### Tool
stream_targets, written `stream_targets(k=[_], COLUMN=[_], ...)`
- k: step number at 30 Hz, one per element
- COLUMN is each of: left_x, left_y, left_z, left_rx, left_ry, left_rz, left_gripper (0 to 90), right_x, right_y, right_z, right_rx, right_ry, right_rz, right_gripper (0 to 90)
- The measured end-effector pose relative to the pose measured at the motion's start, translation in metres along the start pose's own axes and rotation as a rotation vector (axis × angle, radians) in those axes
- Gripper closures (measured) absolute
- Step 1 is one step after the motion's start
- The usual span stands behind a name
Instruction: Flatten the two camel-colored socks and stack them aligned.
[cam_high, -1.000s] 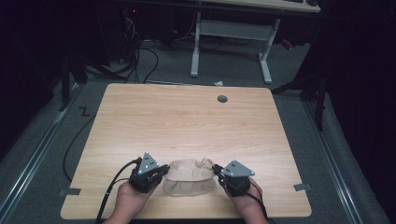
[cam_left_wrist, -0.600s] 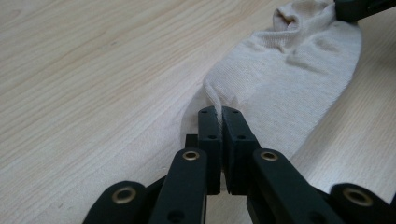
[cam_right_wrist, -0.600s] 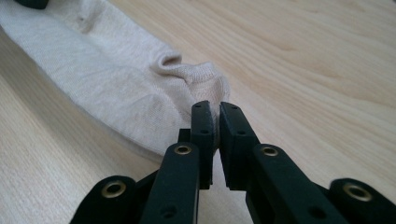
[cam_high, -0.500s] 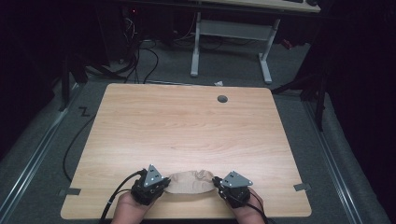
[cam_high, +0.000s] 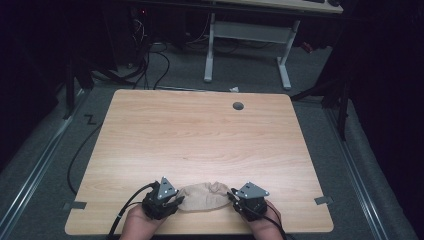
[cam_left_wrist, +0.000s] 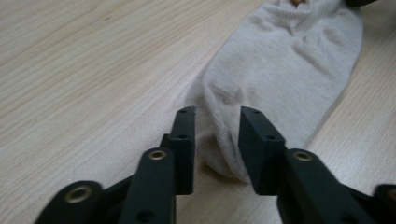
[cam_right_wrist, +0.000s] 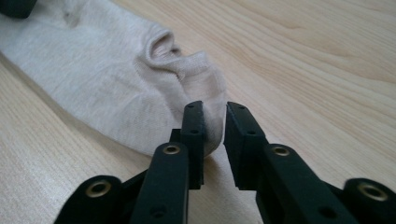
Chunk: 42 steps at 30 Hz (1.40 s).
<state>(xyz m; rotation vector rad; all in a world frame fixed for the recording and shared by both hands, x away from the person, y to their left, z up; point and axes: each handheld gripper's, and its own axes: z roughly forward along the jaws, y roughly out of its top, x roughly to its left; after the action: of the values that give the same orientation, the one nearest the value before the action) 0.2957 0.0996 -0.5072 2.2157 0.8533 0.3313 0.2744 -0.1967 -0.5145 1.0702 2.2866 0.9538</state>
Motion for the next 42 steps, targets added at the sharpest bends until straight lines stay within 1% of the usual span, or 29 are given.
stream_targets(k=[1, 4, 5, 6, 8, 10, 11, 12, 13, 14, 18, 23, 24, 25, 26, 27, 28, 30, 31, 33, 34, 36, 37, 38, 39, 40, 41, 42], left_x=[0.000, 0.004, 0.004, 0.007, 0.009, 0.014, 0.014, 0.018, 0.018, 0.024, 0.041, 0.068, 0.068, 0.074, 0.086, 0.086, 0.099, 0.113, 0.113, 0.128, 0.136, 0.141, 0.141, 0.143, 0.144, 0.144, 0.142, 0.140], left_y=[0.000, 0.001, 0.001, 0.002, 0.002, 0.001, 0.001, 0.001, 0.001, 0.001, -0.001, -0.006, -0.006, -0.007, -0.010, -0.010, -0.014, -0.019, -0.019, -0.025, -0.029, -0.033, -0.033, -0.035, -0.035, -0.035, -0.033, -0.032], left_z=[0.000, -0.004, -0.004, -0.006, -0.007, -0.009, -0.009, -0.011, -0.011, -0.013, -0.018, -0.023, -0.023, -0.025, -0.027, -0.027, -0.029, -0.030, -0.030, -0.033, -0.034, -0.032, -0.032, -0.033, -0.034, -0.034, -0.037, -0.037], left_rx=[0.000, -0.033, -0.033, -0.053, -0.059, -0.074, -0.074, -0.085, -0.085, -0.099, -0.121, -0.150, -0.150, -0.157, -0.167, -0.167, -0.171, -0.164, -0.164, -0.154, -0.155, -0.130, -0.130, -0.117, -0.132, -0.132, -0.159, -0.165], left_ry=[0.000, 0.005, 0.005, 0.008, 0.010, 0.024, 0.024, 0.031, 0.031, 0.042, 0.072, 0.117, 0.117, 0.135, 0.165, 0.165, 0.193, 0.218, 0.218, 0.226, 0.219, 0.224, 0.224, 0.228, 0.222, 0.222, 0.209, 0.206], left_rz=[0.000, -0.012, -0.012, -0.021, -0.024, -0.037, -0.037, -0.047, -0.047, -0.061, -0.098, -0.145, -0.145, -0.155, -0.179, -0.179, -0.199, -0.220, -0.220, -0.253, -0.260, -0.240, -0.240, -0.235, -0.248, -0.248, -0.264, -0.258], left_gripper=[60.7, 55.7, 54.7, 53.6, 52.3, 51.4, 51.3, 51.2, 51.2, 51.1, 50.7, 49.9, 49.5, 49.5, 48.0, 47.4, 46.9, 45.8, 45.6, 45.5, 45.5, 45.1, 44.8, 44.7, 44.7, 44.7, 44.7, 44.7], right_x=[0.000, -0.005, -0.005, -0.009, -0.013, -0.019, -0.019, -0.024, -0.024, -0.030, -0.044, -0.065, -0.069, -0.069, -0.078, -0.078, -0.088, -0.096, -0.096, -0.105, -0.114, -0.122, -0.125, -0.128, -0.130, -0.130, -0.129, -0.128], right_y=[0.000, 0.000, 0.000, 0.000, -0.001, -0.002, -0.002, -0.004, -0.004, -0.005, -0.009, -0.016, -0.018, -0.018, -0.021, -0.021, -0.025, -0.029, -0.029, -0.033, -0.037, -0.042, -0.044, -0.046, -0.047, -0.047, -0.047, -0.046], right_z=[0.000, -0.004, -0.004, -0.005, -0.006, -0.007, -0.007, -0.009, -0.009, -0.011, -0.013, -0.015, -0.016, -0.016, -0.018, -0.018, -0.020, -0.021, -0.021, -0.023, -0.026, -0.028, -0.029, -0.030, -0.030, -0.031, -0.031, -0.031], right_rx=[0.000, -0.026, -0.026, -0.040, -0.051, -0.058, -0.058, -0.067, -0.067, -0.077, -0.088, -0.100, -0.102, -0.102, -0.103, -0.103, -0.108, -0.106, -0.106, -0.107, -0.108, -0.103, -0.101, -0.102, -0.104, -0.107, -0.108, -0.112], right_ry=[0.000, -0.009, -0.009, -0.018, -0.023, -0.033, -0.033, -0.047, -0.047, -0.061, -0.094, -0.132, -0.139, -0.139, -0.157, -0.157, -0.174, -0.193, -0.193, -0.211, -0.233, -0.249, -0.256, -0.262, -0.266, -0.271, -0.274, -0.275], right_rz=[0.000, 0.025, 0.025, 0.042, 0.063, 0.080, 0.080, 0.104, 0.104, 0.121, 0.151, 0.189, 0.204, 0.204, 0.226, 0.226, 0.254, 0.271, 0.271, 0.288, 0.298, 0.313, 0.318, 0.322, 0.322, 0.321, 0.323, 0.314], right_gripper=[75.9, 72.6, 72.6, 71.0, 70.2, 69.8, 69.8, 69.5, 69.5, 69.4, 69.5, 67.9, 67.4, 67.4, 66.9, 66.9, 66.4, 66.1, 66.1, 65.4, 64.0, 62.9, 62.5, 62.3, 61.9, 61.8, 61.7, 61.6])
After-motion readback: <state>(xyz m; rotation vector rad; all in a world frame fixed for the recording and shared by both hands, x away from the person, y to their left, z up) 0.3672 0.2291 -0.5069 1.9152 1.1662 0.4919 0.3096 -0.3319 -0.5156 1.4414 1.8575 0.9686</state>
